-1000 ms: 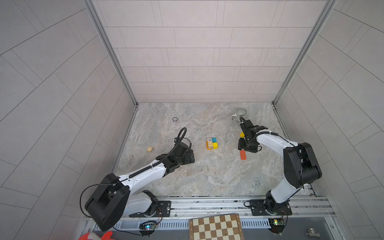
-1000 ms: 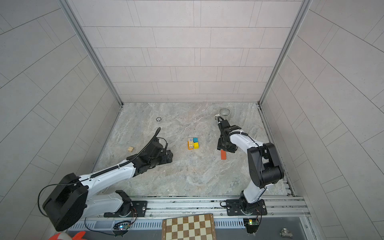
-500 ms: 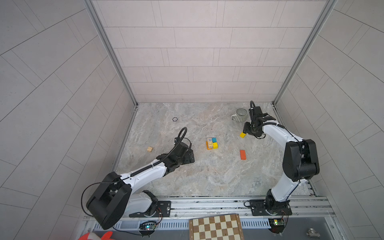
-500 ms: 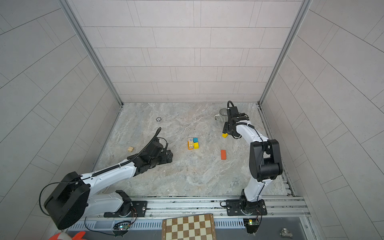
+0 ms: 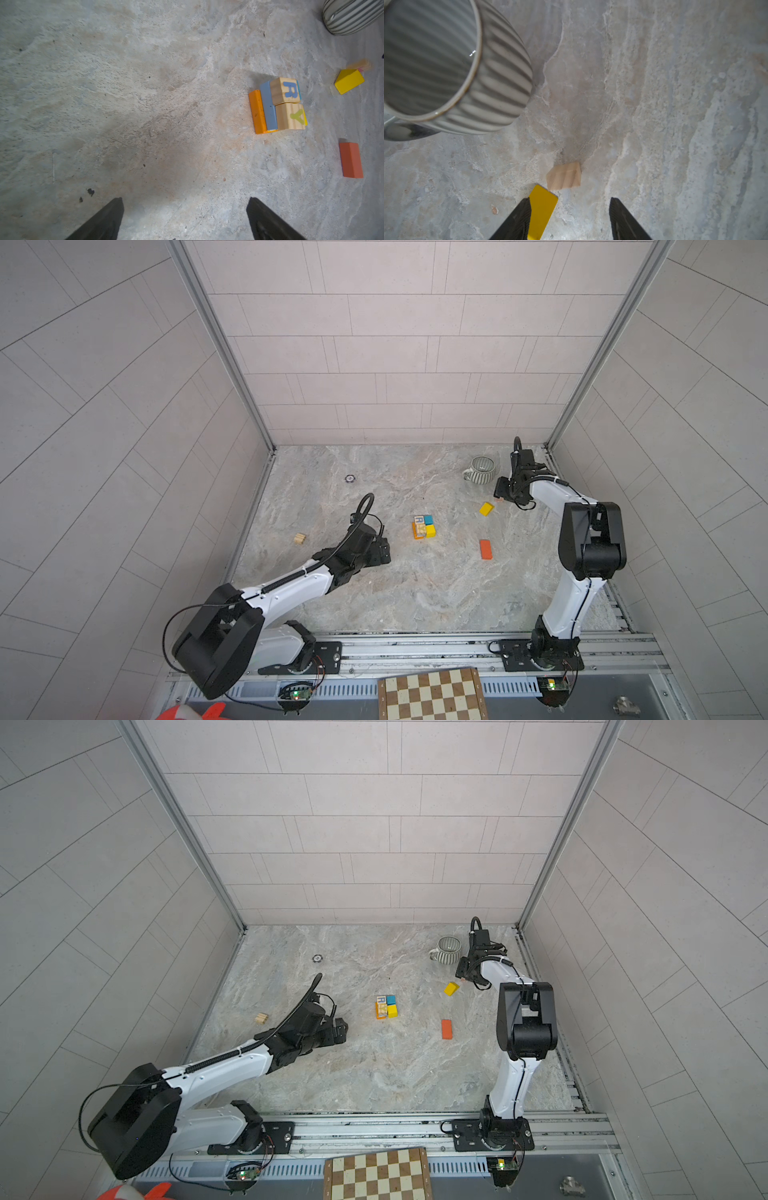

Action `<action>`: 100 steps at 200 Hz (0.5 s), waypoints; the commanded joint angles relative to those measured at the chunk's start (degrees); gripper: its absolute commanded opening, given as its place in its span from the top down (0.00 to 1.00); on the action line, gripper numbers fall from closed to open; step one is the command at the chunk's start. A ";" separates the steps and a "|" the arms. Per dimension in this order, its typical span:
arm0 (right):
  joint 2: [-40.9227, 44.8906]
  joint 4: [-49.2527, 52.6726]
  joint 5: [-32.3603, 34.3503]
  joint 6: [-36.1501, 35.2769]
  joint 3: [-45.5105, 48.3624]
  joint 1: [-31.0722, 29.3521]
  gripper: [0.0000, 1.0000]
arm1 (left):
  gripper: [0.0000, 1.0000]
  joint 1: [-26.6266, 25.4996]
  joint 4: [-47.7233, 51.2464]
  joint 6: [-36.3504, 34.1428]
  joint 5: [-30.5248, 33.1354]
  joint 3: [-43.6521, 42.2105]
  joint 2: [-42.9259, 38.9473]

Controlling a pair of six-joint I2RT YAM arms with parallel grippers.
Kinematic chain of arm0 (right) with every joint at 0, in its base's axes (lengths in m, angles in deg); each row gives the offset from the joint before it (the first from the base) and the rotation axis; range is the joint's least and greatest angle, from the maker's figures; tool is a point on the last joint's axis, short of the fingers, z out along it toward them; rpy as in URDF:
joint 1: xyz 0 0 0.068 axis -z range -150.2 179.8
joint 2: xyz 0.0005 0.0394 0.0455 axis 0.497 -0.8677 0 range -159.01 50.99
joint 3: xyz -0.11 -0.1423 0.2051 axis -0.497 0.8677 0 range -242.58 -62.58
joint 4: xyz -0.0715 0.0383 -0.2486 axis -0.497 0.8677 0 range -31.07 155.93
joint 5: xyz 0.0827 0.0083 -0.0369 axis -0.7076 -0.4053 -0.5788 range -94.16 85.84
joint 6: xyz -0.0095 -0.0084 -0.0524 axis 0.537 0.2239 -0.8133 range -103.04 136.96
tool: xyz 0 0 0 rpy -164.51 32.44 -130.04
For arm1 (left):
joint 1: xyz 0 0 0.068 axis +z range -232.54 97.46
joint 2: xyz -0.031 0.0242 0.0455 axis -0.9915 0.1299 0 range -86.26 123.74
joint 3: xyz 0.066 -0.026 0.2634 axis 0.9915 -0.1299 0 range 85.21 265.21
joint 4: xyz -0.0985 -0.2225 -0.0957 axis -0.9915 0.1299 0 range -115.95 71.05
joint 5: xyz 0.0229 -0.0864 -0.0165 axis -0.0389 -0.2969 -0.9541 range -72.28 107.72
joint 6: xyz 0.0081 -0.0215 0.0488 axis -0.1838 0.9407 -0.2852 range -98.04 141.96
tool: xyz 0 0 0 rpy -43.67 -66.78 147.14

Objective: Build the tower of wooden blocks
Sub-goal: 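Move the right gripper to the small plain wooden cube near the mug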

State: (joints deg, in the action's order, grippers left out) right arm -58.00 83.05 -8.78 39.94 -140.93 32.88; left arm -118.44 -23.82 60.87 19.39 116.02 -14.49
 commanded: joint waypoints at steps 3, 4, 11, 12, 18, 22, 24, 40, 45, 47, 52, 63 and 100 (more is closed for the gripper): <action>-2.68 0.51 -1.95 -2.45 -2.62 -0.35 0.35 | 0.01 0.31 -1.45 -0.77 -0.56 -0.49 1.24; -2.80 0.67 -1.85 -2.56 -2.72 -0.35 0.35 | 0.01 0.35 -1.44 -0.77 -0.59 -0.44 1.30; -3.17 1.11 -1.32 -2.76 -3.09 -0.35 0.35 | 0.01 0.32 -1.32 -0.82 -0.69 -0.32 1.50; -3.27 1.26 -1.28 -2.83 -3.18 -0.35 0.35 | 0.01 0.31 -1.33 -0.84 -0.70 -0.31 1.56; -3.54 1.36 -1.12 -3.09 -3.37 -0.30 0.35 | 0.01 0.38 -1.28 -0.86 -0.71 -0.22 1.77; -3.72 1.52 -1.02 -3.22 -3.46 -0.34 0.35 | 0.01 0.38 -1.20 -0.86 -0.72 -0.22 1.80; -3.80 1.54 -0.90 -3.23 -3.52 -0.35 0.36 | 0.01 0.39 -1.22 -0.84 -0.75 -0.22 1.91; -4.36 1.90 -0.48 -3.43 -3.74 -0.35 0.37 | 0.01 0.34 -1.33 -0.86 -1.13 -0.14 2.01; -4.47 1.83 -0.40 -3.47 -3.75 -0.35 0.38 | 0.01 0.32 -1.30 -0.86 -1.17 -0.13 2.04; -4.54 1.81 -0.35 -3.49 -3.75 -0.35 0.38 | 0.01 0.37 -1.26 -0.86 -1.22 -0.13 2.01; -4.71 1.81 -0.18 -3.47 -3.79 -0.35 0.39 | 0.01 0.36 -1.32 -0.86 -1.31 -0.13 2.13; -5.05 1.79 0.13 -3.55 -3.91 -0.31 0.40 | 0.02 0.34 -1.34 -0.86 -1.37 -0.13 2.13; -5.44 -0.53 0.48 -3.48 -2.58 -0.35 0.42 | 0.02 0.46 -1.54 -0.86 -1.61 -0.22 2.31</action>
State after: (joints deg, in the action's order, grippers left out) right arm -63.01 83.29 -9.66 37.08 -143.81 32.63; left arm -118.29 -24.41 60.87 17.86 116.02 -12.61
